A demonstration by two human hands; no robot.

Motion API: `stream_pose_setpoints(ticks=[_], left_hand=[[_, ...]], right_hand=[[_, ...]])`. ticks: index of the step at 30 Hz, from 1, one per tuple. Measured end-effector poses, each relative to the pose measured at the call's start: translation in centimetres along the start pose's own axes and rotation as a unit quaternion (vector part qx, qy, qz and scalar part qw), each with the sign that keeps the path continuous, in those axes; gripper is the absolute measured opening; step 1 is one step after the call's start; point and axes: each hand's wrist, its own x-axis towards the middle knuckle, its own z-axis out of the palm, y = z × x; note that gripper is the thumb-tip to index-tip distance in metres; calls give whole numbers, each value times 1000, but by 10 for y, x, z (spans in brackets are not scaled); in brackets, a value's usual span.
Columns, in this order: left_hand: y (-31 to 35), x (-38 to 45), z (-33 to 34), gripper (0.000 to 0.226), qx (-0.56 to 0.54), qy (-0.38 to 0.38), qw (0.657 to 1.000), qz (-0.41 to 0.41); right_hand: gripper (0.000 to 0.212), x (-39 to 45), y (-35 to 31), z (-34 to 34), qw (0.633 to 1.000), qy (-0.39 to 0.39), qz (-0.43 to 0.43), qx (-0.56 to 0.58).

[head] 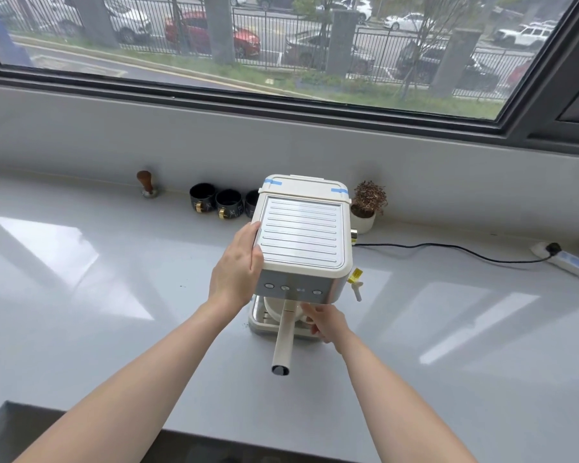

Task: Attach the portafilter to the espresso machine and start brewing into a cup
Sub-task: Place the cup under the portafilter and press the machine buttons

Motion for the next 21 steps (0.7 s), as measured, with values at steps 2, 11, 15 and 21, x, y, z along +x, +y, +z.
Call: stream_pose_setpoints(ticks=[2,11,15,21], left_hand=[[-1,0,0,44,0,2,1000,4],[-3,1,-1,38,-2,-15,1000,14],[-9,-1,-4,40,-25,-31,999,26],[-30,-17,-14,73,-9,-101,988,113]], right_hand=[[35,-1,0,0,999,13,-20,-23],[19,-44,32,-36,962,260,-79,-7],[19,-72,-7,-58,880,396,-263,17],[53,-71,-39,-31,881,298,-362,-64]])
